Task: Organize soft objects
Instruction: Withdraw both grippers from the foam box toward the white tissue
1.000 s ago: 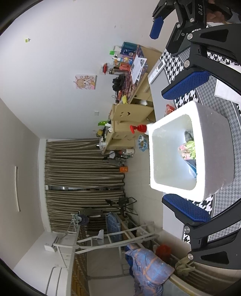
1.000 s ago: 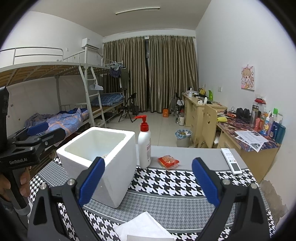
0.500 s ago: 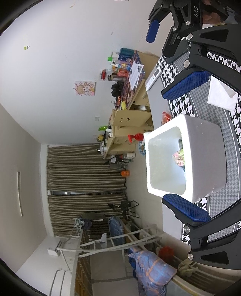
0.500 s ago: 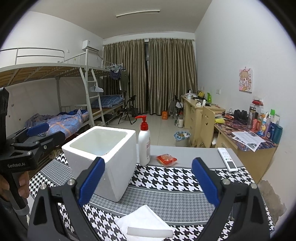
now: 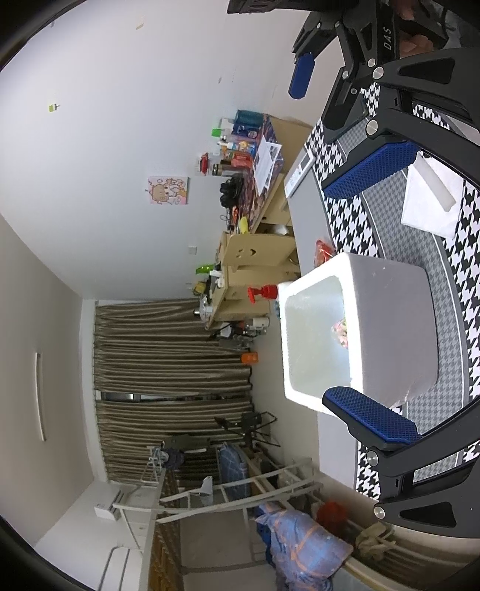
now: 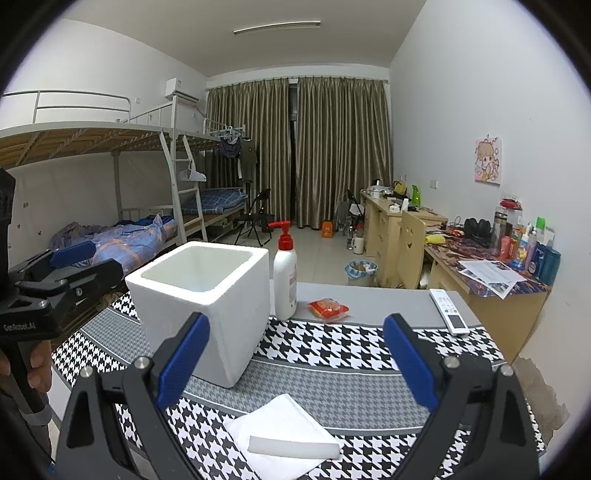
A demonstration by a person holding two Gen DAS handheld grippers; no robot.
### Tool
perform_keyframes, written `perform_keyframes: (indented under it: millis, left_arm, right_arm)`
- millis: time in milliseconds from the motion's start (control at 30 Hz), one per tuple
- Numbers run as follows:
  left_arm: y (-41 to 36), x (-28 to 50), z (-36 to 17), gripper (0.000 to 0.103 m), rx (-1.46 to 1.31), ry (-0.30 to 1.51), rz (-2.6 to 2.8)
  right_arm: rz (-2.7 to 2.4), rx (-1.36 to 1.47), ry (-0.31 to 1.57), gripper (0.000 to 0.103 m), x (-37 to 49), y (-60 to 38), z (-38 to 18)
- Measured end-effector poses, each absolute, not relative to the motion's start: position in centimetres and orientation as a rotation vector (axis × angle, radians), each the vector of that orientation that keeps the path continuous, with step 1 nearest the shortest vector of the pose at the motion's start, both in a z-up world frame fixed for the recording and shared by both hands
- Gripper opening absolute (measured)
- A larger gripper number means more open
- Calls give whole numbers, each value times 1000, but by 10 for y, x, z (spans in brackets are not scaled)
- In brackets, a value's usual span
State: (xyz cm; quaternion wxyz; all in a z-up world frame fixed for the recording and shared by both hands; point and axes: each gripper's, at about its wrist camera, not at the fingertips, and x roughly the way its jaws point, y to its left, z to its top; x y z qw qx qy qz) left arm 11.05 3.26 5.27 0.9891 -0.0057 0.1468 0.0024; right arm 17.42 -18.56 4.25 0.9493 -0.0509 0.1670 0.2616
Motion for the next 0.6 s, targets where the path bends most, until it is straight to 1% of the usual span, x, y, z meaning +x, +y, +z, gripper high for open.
perform_keyframes:
  millis: [600]
  left_arm:
    - [21,105,31,102,-24,310,-28]
  right_arm:
    - [528,-99,369,97,169,-200,17]
